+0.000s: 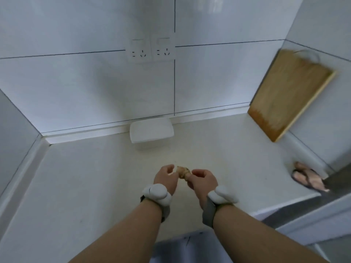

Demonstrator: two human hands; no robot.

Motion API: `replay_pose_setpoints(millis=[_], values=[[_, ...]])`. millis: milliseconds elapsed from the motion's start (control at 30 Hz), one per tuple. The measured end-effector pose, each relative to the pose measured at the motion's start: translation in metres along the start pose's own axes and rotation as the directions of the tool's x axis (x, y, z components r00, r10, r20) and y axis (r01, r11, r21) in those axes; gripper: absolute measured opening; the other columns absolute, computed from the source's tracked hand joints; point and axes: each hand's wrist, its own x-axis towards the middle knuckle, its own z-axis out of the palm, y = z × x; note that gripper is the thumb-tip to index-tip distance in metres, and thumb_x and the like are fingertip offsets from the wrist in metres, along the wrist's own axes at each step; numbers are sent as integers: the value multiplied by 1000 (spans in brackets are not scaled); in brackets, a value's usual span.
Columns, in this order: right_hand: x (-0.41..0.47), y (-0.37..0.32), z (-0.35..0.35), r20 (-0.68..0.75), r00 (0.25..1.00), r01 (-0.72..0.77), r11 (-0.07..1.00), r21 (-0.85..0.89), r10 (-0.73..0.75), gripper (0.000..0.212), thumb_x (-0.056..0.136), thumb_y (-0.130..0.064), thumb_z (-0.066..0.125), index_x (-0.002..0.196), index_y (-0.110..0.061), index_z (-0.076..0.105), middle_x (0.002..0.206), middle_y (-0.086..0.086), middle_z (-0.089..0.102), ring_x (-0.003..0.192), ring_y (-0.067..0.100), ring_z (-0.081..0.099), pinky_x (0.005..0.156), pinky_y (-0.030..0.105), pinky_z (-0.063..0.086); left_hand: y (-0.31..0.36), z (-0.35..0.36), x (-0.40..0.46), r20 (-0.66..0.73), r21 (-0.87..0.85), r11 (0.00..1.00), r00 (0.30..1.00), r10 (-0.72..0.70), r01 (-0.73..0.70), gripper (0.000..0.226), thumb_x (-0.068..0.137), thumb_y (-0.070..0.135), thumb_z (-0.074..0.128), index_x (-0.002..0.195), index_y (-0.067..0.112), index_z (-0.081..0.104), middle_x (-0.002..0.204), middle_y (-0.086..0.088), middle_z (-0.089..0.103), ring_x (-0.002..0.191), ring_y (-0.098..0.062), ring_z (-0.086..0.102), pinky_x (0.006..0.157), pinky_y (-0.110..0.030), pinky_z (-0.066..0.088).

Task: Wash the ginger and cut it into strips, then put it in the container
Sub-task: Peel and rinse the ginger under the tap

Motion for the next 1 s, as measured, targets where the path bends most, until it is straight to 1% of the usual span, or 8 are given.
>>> replay_pose_setpoints(millis=[100,200,433,533,600,800,933,1000], values=[[-8,9,-52,-107,993,46,998,35,-42,28,83,-23,74,107,-18,60,89,-4,66,88,21,68,90,42,57,31,45,-27,260,-410,883,957,-126,228,23,90,9,57,112,4,64,110,-13,66,101,-25,63,86,-36,54],[-23,21,-112,-153,988,52,987,151,-29,28,85,-20,73,109,-16,59,95,-2,65,87,16,66,87,36,57,53,98,-59,283,-501,841,957,-62,202,9,89,7,62,93,6,69,93,-13,72,86,-22,68,76,-29,57],[-76,49,-255,-357,934,73,979,192,0,25,82,-42,75,98,-26,63,82,-6,72,83,14,68,74,30,56,84,213,-130,452,-305,952,880,146,-1,11,90,20,64,101,23,64,102,-5,71,96,-16,68,89,-32,55],[-102,64,-310,-455,890,83,974,209,22,8,89,-29,71,89,-23,66,77,-2,71,76,16,66,59,21,46,95,258,-164,525,-277,958,824,212,-70,24,89,23,65,110,13,65,104,-11,70,95,-18,69,87,-31,56],[-116,75,-345,-505,863,74,978,195,35,6,92,-22,67,87,-19,67,76,1,72,75,20,66,62,23,48,102,287,-187,559,-273,958,797,230,-85,23,89,19,65,110,8,64,102,-15,70,92,-21,70,83,-31,56],[-154,110,-435,-660,751,-99,985,-138,-17,15,96,-26,55,92,-19,67,78,-5,64,73,15,58,65,21,42,120,367,-255,713,-155,940,624,320,-305,25,81,33,67,95,14,71,91,-12,72,87,-25,69,87,-36,55],[-185,126,-480,-654,753,-258,945,-198,69,22,95,-24,53,89,-17,73,84,2,70,72,17,58,61,21,41,124,415,-292,701,-60,904,627,339,-423,17,79,32,71,93,21,68,85,1,71,87,-20,67,84,-41,55],[-197,132,-497,-676,729,-307,935,-179,110,23,93,-24,54,85,-18,74,82,4,71,71,19,59,62,24,43,129,432,-310,727,-25,870,588,354,-493,16,81,27,70,95,22,66,82,5,69,82,-15,66,79,-34,56]])
